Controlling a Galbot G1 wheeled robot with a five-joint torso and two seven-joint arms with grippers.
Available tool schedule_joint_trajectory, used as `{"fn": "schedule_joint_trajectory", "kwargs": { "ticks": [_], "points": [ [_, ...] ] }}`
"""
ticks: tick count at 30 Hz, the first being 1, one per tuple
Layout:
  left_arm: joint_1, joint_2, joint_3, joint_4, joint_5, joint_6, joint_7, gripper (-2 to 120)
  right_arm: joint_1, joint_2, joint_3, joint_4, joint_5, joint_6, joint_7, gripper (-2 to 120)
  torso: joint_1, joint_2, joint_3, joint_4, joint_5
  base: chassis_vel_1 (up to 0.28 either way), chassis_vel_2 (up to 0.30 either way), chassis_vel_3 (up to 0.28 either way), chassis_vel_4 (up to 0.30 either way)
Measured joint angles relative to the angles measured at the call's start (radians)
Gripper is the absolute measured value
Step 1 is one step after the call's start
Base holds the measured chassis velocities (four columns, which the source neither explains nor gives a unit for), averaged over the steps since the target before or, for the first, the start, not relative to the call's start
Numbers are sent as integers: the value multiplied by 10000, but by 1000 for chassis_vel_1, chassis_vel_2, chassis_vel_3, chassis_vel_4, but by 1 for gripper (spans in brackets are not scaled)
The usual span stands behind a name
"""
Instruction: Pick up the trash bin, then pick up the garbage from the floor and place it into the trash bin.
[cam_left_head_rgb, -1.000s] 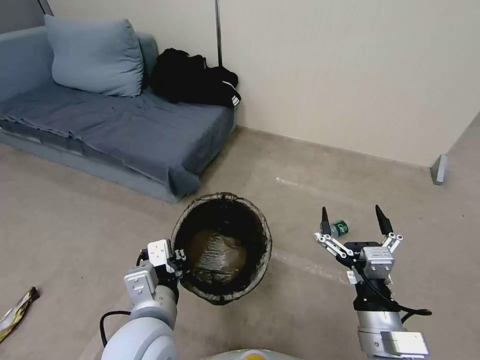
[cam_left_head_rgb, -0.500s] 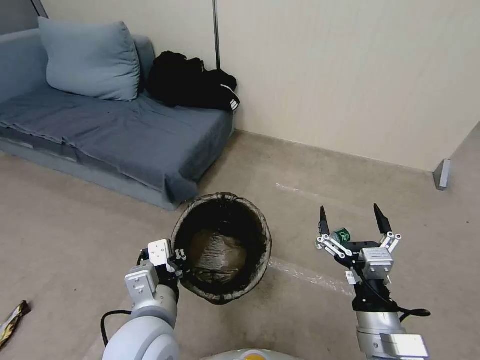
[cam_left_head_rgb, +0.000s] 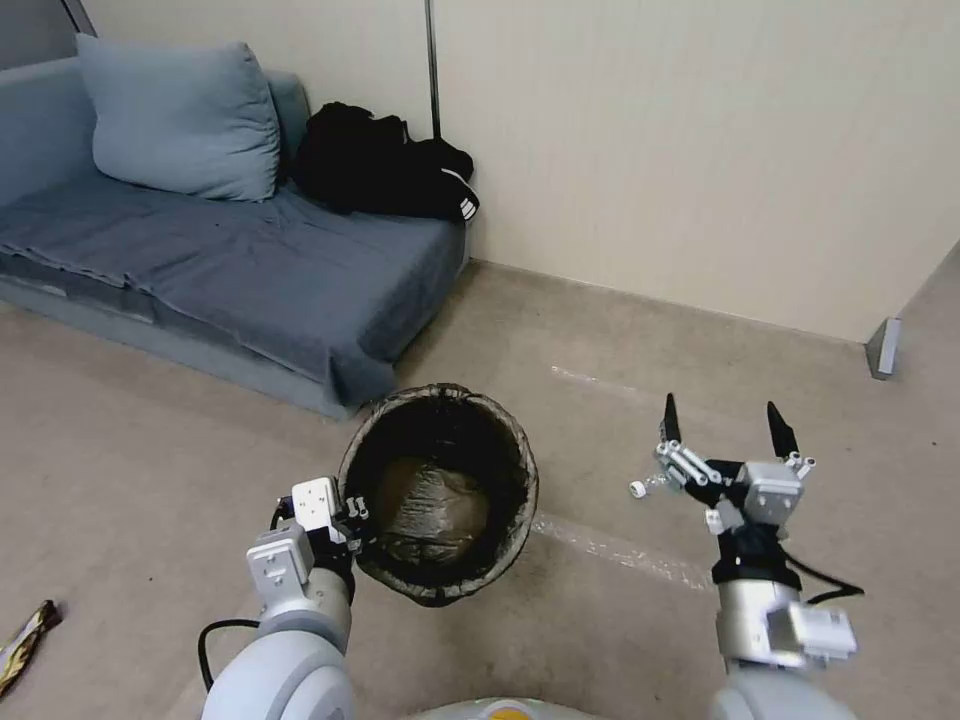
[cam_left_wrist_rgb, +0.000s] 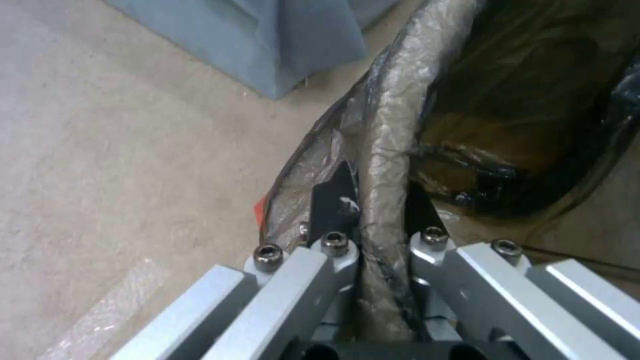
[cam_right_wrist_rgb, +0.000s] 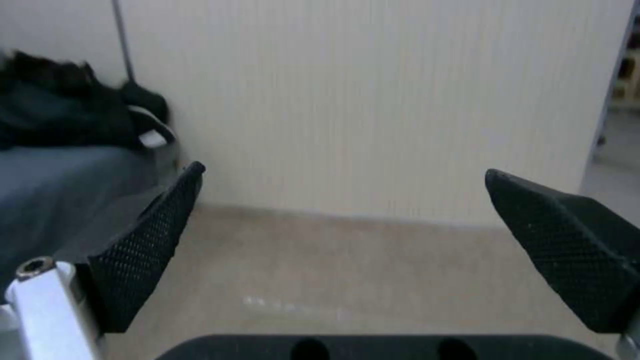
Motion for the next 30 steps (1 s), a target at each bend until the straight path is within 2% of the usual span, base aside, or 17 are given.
{"fn": "schedule_joint_trajectory", "kwargs": {
  "ticks": [1, 2, 3, 4, 5, 8, 10, 12, 13, 16, 20, 30],
  "points": [
    [82, 27, -27, 41, -7, -44, 10, 0, 485, -283, 40, -106, 424, -1052, 386, 100, 0, 0, 0, 5, 1, 0, 0, 0, 0],
    [82, 27, -27, 41, -7, -44, 10, 0, 485, -283, 40, -106, 424, -1052, 386, 100, 0, 0, 0, 5, 1, 0, 0, 0, 0],
    [185, 84, -109, 53, -2, -64, 13, 0, 1202, -621, 47, -411, 987, -2308, 890, 100, 1, 1, 0, 8, 1, 0, 0, 0, 0],
    [224, 112, -172, 53, 3, -64, 14, 0, 1607, -761, 43, -697, 1274, -2900, 1143, 100, 0, 0, 1, 7, 0, 0, 0, 0, 0],
    [224, 112, -172, 53, 3, -64, 14, 0, 1607, -761, 43, -697, 1274, -2900, 1143, 100, 0, 0, 1, 7, 0, 0, 0, 0, 0],
    [343, 133, -267, 53, 47, -64, 9, 0, 2610, -1090, -35, -1658, 2257, -4414, 1838, 100, 0, 0, 1, 6, 2, 0, 0, 0, 0],
    [386, 124, -265, 52, 86, -64, 10, 0, 2815, -1158, -60, -1892, 2503, -4664, 1981, 100, 1, 0, 1, 4, 2, 0, 0, 0, 0],
    [443, 80, -210, 71, 236, -64, 9, 0, 3487, -1369, -116, -2840, 3399, -5482, 2460, 100, 0, 0, 0, 5, -1, 0, 0, 0, 0],
    [443, 80, -210, 71, 236, -64, 9, 0, 3487, -1369, -116, -2840, 3399, -5482, 2460, 100, 0, 0, 0, 5, -1, 0, 0, 0, 0],
    [469, 79, -146, 135, 332, -64, 10, 0, 4066, -1604, -182, -3942, 4732, -6135, 2952, 100, 1, 0, 0, 6, 2, 0, 0, 0, 0],
    [480, 95, -130, 173, 373, -64, 10, 0, 4577, -1685, -279, -4856, 5650, -6605, 3322, 100, 1, 0, 1, 6, 1, 0, 0, 0, 0],
    [612, 120, -116, 179, 474, -67, 9, 0, 5640, -1551, -273, -7043, 6041, -6635, 3554, 100, 0, 0, 0, 6, 2, 0, 0, 0, 0]
  ]
}}
